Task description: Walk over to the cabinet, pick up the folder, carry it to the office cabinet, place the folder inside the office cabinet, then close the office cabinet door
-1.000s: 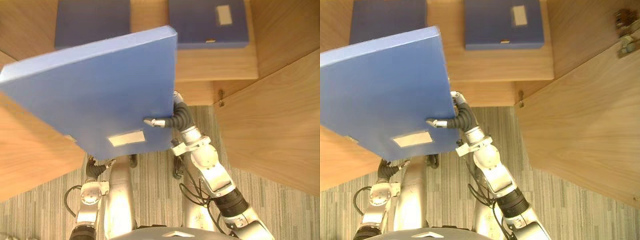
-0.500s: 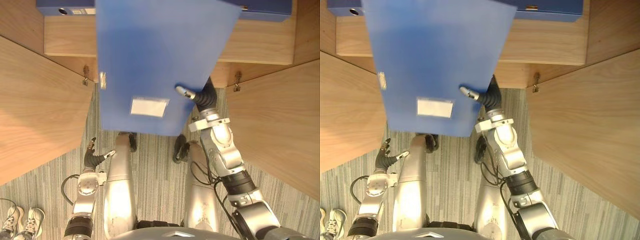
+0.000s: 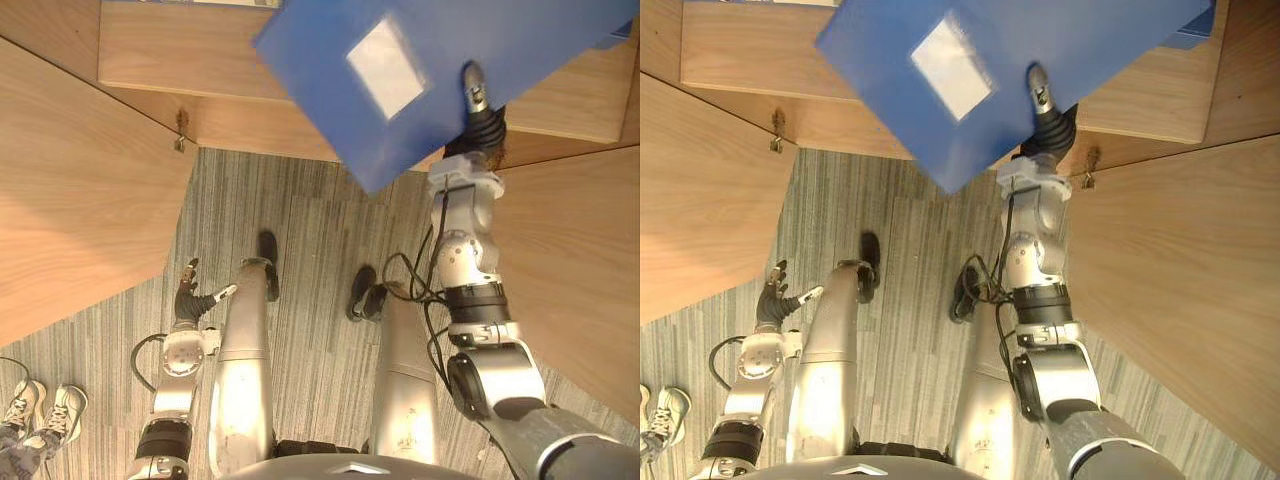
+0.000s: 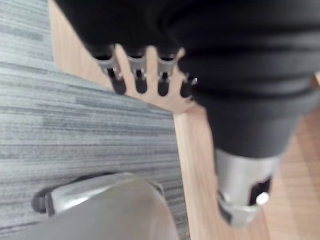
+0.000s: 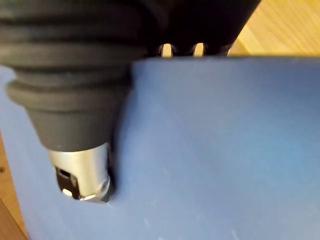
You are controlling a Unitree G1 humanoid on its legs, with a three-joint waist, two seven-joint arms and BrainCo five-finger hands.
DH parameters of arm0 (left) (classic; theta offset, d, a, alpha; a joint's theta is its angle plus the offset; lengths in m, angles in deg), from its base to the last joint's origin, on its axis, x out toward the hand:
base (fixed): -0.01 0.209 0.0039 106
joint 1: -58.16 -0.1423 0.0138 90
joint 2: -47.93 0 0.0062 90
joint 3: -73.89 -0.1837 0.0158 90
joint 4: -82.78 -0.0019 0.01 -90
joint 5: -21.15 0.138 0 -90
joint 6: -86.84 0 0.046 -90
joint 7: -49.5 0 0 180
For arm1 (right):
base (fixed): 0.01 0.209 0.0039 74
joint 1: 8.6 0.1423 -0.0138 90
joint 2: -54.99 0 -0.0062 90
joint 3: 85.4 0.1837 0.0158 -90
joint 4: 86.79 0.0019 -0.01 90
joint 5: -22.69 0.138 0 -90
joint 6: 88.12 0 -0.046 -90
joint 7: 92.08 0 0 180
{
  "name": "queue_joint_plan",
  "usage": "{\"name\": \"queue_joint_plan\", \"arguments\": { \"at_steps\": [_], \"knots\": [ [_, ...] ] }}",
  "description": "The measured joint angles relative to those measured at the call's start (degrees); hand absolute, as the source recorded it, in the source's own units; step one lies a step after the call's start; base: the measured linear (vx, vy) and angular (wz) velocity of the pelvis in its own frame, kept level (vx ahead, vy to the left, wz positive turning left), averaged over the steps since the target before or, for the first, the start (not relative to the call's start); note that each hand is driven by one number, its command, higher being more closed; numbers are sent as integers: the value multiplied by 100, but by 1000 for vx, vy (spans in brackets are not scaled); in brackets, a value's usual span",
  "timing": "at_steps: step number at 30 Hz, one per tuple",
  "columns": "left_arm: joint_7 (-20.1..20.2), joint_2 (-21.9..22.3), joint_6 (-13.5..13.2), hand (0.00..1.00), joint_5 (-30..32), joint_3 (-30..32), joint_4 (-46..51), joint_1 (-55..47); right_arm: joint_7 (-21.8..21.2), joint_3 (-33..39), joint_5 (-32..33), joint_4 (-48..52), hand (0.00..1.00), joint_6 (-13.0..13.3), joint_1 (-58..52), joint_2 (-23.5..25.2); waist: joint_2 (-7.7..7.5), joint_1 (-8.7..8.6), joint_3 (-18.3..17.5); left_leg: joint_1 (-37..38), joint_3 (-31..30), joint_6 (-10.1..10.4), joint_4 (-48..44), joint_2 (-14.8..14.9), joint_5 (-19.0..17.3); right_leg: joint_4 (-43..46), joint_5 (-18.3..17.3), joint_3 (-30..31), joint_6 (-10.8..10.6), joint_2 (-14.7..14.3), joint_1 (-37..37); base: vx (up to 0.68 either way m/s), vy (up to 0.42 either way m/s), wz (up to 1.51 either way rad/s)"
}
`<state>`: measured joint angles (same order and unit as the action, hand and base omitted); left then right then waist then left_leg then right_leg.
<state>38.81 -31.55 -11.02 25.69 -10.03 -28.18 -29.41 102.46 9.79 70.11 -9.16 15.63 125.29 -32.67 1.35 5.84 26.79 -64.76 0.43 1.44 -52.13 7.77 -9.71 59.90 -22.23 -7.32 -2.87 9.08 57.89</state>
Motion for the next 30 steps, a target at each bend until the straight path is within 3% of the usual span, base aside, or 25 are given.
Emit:
{"name": "queue_joint_plan", "arguments": {
  "at_steps": [15,21,30],
  "knots": [
    [-406,104,155,0,-505,155,-90,71,1241,528,994,-676,100,203,1562,2,-91,-75,51,-209,-185,77,457,-35,250,-405,114,-281,57,-24,106,2,-31,4],
    [-424,100,170,0,-665,172,-220,75,1489,882,1318,-684,100,388,1962,-48,-101,-75,57,-313,-197,100,592,-49,336,-475,139,-323,55,-19,220,4,-6,2],
    [-514,108,170,0,-824,148,-215,74,1946,1340,1810,-714,100,888,2236,-216,-102,-89,56,-322,-236,164,954,-87,585,-608,196,-443,131,9,298,-11,-16,7]
  ]
}}
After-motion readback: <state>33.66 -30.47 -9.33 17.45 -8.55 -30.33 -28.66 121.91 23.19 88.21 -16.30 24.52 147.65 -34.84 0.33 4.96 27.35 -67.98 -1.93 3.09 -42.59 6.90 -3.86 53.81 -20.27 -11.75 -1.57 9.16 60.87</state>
